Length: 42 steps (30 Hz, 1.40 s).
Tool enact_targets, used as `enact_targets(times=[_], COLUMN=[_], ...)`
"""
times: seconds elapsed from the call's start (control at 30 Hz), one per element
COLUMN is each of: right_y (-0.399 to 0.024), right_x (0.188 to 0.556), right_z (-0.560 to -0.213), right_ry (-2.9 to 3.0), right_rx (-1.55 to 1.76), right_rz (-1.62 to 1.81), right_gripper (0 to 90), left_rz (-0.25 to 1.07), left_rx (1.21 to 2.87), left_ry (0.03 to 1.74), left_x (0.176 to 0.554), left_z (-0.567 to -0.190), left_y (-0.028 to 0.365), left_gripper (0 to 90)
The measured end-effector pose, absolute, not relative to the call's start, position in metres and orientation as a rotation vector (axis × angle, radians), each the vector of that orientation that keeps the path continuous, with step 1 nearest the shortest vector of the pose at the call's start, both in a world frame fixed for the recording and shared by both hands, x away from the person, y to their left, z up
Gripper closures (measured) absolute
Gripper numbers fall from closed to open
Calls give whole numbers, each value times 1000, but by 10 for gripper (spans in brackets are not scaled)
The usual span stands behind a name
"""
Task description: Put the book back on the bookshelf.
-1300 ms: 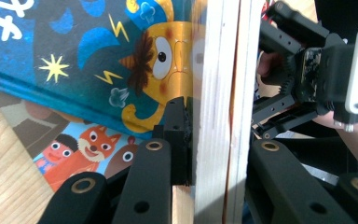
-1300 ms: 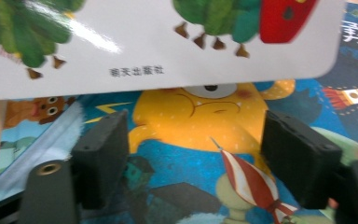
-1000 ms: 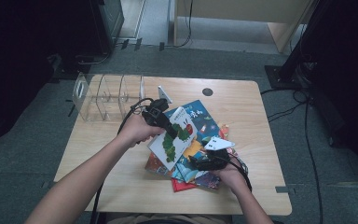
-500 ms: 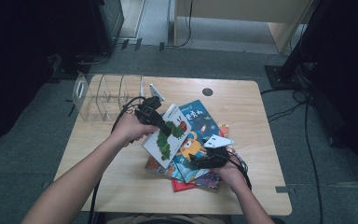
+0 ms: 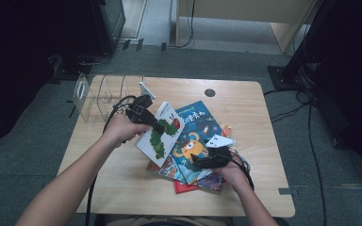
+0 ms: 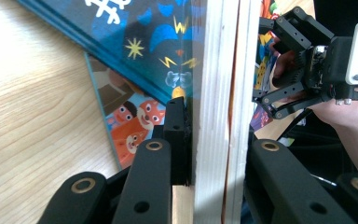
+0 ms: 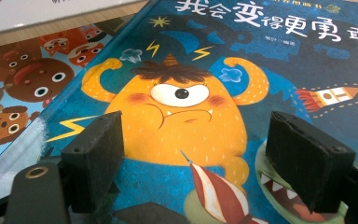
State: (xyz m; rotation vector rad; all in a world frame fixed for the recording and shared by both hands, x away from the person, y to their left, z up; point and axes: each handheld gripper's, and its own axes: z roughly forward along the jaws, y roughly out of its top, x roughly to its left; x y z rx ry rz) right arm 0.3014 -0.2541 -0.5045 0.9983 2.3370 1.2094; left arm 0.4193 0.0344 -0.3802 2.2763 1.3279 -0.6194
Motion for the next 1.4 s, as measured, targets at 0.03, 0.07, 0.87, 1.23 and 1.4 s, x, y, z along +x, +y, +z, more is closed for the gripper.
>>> enact_targets(times=[0.03,0.07,0.87,1.23,1.4], right_y=[-254,-254,-254,-255,-254], right_x=[301,302,306,308,308], right_z=[-504,-504,-507,-508,-509], right_ry=[2339,2339,2313,2296,2295], right_rx=[999,1001,1000,996,1005], right_rz=[1208,1208,1232,1246,1247], right_gripper=[192,192,198,191,186], left_rz=[-618,-616,-556,-535,-524], left_rx=[2275,2270,2180,2161,2152], left_ry=[1331,1336,1457,1495,1517], left_x=[420,420,422,421,420], left_z=[-380,-380,-375,-374,-373], left_y=[37,39,93,111,118], left_gripper=[767,767,767,767,766])
